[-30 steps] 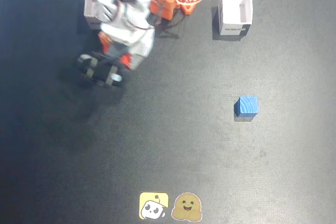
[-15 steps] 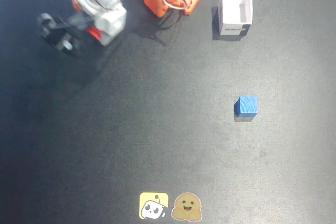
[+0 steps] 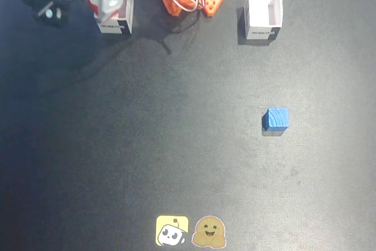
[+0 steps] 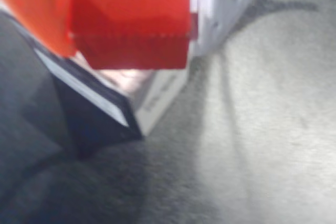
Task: Put the red cube in the right box and the blue cube in the left box.
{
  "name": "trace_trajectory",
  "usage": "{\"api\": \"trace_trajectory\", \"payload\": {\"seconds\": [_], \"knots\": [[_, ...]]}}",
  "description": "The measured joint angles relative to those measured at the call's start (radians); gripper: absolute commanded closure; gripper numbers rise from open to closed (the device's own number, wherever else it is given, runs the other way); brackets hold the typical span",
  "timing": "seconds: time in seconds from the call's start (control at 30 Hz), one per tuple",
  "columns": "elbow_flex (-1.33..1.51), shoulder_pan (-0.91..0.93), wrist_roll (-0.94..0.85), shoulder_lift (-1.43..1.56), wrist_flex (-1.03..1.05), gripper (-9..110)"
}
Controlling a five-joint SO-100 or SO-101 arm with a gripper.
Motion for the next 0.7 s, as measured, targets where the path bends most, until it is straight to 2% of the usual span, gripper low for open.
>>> {"api": "trace_trajectory", "payload": {"seconds": [0.7], "knots": [[0.066,0.103,0.048,0.115,0.038,89]]}}
